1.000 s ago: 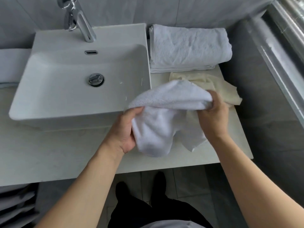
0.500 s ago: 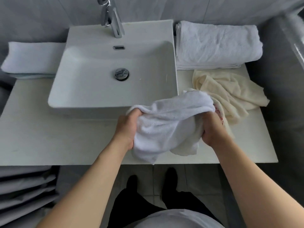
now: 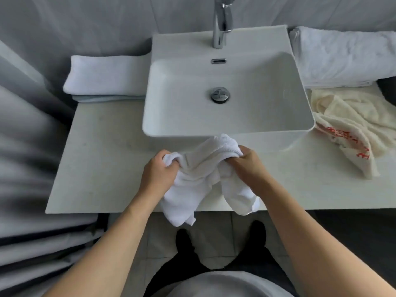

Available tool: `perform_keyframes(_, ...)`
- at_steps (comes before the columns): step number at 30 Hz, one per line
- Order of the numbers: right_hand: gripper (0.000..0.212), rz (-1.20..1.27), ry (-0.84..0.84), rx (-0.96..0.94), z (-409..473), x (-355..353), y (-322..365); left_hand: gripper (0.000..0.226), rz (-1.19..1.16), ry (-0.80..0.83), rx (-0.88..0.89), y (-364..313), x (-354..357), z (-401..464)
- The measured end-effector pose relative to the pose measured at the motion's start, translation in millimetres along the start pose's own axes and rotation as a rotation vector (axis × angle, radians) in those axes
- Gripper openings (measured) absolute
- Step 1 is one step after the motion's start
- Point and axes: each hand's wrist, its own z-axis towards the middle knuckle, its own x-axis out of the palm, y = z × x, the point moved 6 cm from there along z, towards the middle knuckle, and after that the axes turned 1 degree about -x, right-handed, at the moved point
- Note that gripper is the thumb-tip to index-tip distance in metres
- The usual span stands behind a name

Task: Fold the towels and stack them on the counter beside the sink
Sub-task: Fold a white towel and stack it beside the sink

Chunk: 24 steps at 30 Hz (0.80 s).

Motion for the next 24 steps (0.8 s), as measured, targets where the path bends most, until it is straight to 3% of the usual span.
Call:
perform_keyframes(7, 0.011, 0.050, 0.170, 0.010, 8.5, 109.2, 47.6, 0.014, 0.079, -0.081, -0.015, 49.0, -99.1, 47.0)
perform_keyframes(13, 0.015, 0.099, 0.427, 0.045, 28.0, 203.1, 87.1, 0.007, -0.056, -0.379, 0.073, 76.6, -198.4, 67.9)
perform_keyframes(17, 0.023, 0.031, 0.553, 0.214, 37.0, 265.5, 89.3, 0.019, -0.083, -0.517, 0.160, 108.8, -248.5, 85.6)
perform_keyframes(19, 0.033, -0.138, 0.619, 0.303, 44.9, 281.3, 87.1, 0.015, -0.031, -0.346, 0.236, 120.2, -239.4, 109.2)
perform_keyframes(21, 0.045, -0.435, 0.590, 0.322, 58.4, 283.5, 92.6, 0.039, 0.125, 0.134, 0.211, 138.7, -202.8, 133.4)
perform_keyframes(22, 0.050, -0.574, 0.516, 0.288, 68.8, 283.6, 100.6, 0.050, 0.124, 0.345, 0.156, 154.1, -188.0, 137.5)
perform_keyframes(23, 0.057, -0.680, 0.406, 0.237, 79.7, 284.3, 111.8, 0.051, 0.023, 0.456, 0.095, 169.0, -181.3, 139.4)
perform_keyframes(24, 0.061, -0.750, 0.295, 0.178, 90.7, 286.4, 125.7, 0.044, -0.126, 0.467, 0.027, 181.5, -181.3, 142.5)
